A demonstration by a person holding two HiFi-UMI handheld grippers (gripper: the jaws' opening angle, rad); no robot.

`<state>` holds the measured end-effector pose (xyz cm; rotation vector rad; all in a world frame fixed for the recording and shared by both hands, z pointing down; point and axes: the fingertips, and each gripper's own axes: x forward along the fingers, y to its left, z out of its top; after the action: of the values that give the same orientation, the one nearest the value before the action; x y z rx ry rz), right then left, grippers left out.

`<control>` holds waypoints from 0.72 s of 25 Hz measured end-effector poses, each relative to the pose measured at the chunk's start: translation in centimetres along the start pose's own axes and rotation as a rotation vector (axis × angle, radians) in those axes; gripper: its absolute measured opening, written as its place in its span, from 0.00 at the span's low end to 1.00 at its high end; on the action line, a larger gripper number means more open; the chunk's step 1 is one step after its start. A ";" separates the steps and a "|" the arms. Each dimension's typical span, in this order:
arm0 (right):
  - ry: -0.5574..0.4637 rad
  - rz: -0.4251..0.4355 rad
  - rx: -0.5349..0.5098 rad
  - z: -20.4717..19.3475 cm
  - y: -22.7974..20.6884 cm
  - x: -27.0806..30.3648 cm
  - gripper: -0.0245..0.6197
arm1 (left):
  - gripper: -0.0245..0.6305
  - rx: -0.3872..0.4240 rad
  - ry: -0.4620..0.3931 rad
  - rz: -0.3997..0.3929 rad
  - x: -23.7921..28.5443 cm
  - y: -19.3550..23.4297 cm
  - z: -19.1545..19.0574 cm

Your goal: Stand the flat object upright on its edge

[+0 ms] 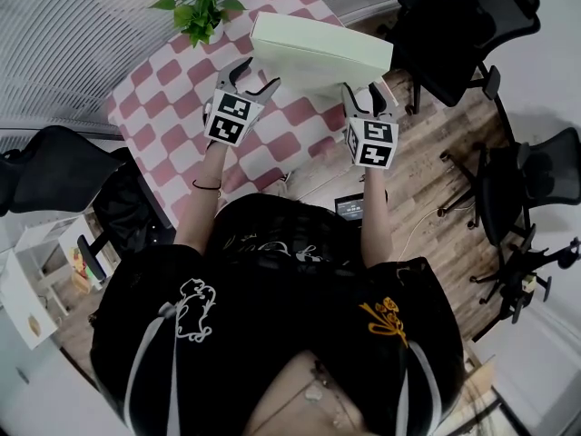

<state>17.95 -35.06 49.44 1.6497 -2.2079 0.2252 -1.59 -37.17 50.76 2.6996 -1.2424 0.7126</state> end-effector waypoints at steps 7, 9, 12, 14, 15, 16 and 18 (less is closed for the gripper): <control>-0.009 0.006 0.038 -0.1 0.0 -0.2 0.39 | 0.52 -0.014 0.009 0.016 -1.7 -0.5 -0.9; -0.003 0.009 0.039 -0.4 0.0 -0.2 0.39 | 0.52 -0.026 0.002 0.016 -2.0 -0.9 -1.1; 0.006 0.013 0.043 -0.8 0.1 -0.3 0.39 | 0.52 -0.038 0.002 0.012 -2.3 -1.5 -1.7; 0.011 0.016 0.046 -1.0 0.1 -0.3 0.39 | 0.52 -0.046 0.008 0.012 -2.5 -1.8 -2.1; 0.013 0.016 0.047 -1.1 0.2 -0.3 0.39 | 0.52 -0.051 0.010 0.012 -2.6 -1.9 -2.2; 0.014 0.016 0.048 -1.1 0.2 -0.4 0.39 | 0.52 -0.054 0.011 0.012 -2.8 -2.0 -2.2; 0.013 0.016 0.051 -1.1 0.2 -0.6 0.39 | 0.52 -0.059 0.008 0.008 -3.1 -2.3 -2.0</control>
<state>18.13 -34.06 50.26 1.6526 -2.2238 0.2981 -2.41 -32.98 51.44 2.6432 -1.2533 0.6761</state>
